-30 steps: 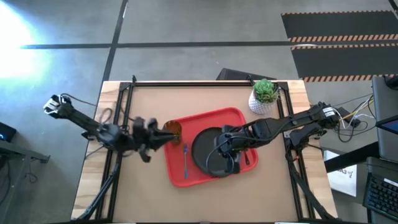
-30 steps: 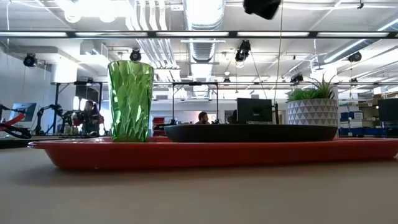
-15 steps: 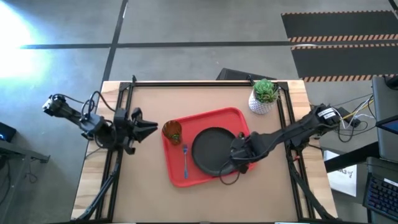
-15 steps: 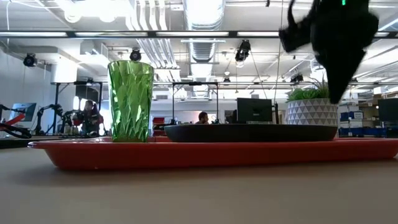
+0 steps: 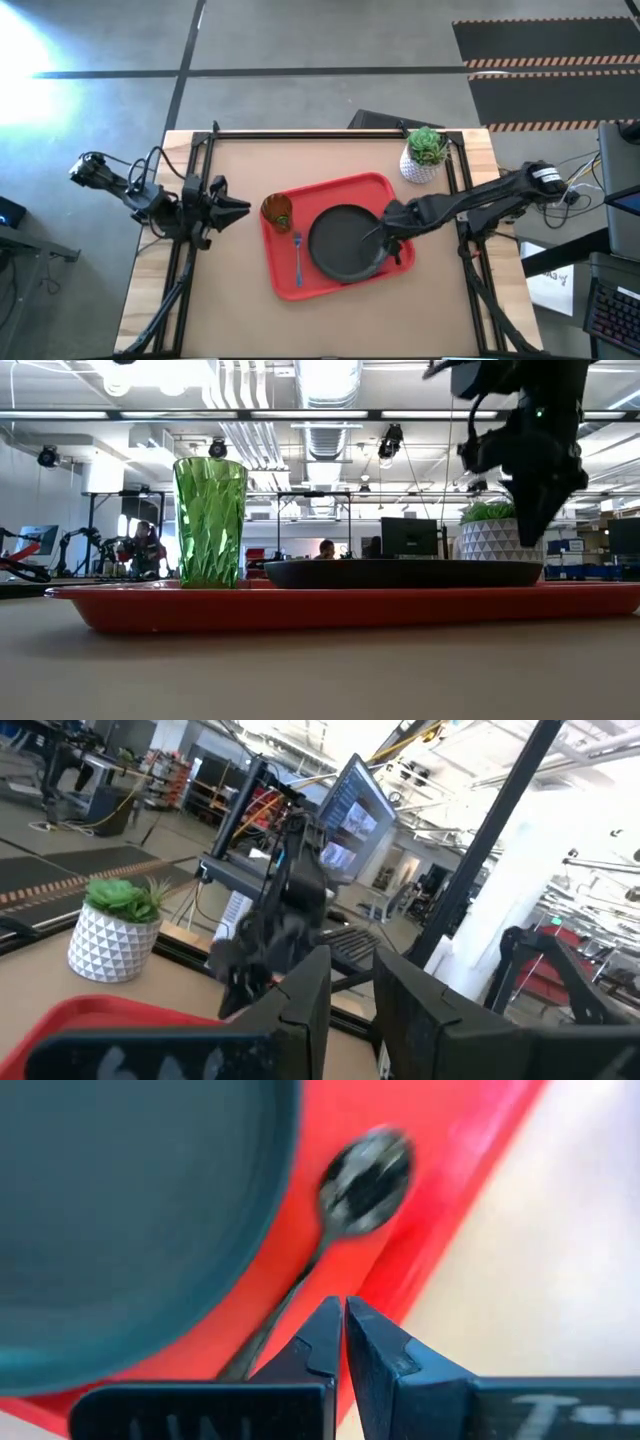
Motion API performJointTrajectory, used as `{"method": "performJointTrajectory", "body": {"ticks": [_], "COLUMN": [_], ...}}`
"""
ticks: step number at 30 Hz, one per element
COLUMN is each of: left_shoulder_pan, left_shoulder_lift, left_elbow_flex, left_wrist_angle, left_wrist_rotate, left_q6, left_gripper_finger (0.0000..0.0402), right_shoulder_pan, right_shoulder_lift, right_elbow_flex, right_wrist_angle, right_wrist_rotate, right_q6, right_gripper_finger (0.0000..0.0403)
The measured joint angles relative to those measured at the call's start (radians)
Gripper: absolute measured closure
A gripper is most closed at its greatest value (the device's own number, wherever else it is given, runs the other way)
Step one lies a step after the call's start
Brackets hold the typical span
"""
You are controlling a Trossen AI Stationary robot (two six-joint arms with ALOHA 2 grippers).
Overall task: Pick and place plate/cup/fork/spoon on tray
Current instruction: Adjust the set up tray
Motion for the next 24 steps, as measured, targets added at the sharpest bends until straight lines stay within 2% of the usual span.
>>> {"method": "performJointTrajectory", "body": {"ticks": [8,12,15,18,24], "left_shoulder_pan": [0.000,0.000,0.000,0.002,0.002], "left_shoulder_lift": [0.015,0.020,0.025,0.026,0.022], "left_elbow_flex": [0.000,0.000,-0.001,-0.001,-0.001], "left_wrist_angle": [0.003,0.004,0.004,0.004,0.005], "left_wrist_rotate": [0.000,-0.001,-0.008,-0.013,-0.014], "left_q6": [0.000,0.000,0.000,0.001,0.001], "left_gripper_finger": [0.0341,0.0341,0.0341,0.0341,0.0341], "right_shoulder_pan": [-0.123,-0.161,-0.215,-0.293,-0.487], "right_shoulder_lift": [-0.311,-0.395,-0.416,-0.407,-0.297], "right_elbow_flex": [-0.123,-0.172,-0.200,-0.213,-0.210], "right_wrist_angle": [0.014,0.053,0.098,0.244,0.620], "right_wrist_rotate": [0.023,0.042,0.064,0.043,-0.161], "right_q6": [0.020,0.007,-0.021,-0.095,-0.287], "right_gripper_finger": [0.0394,0.0394,0.0394,0.0394,0.0394]}}
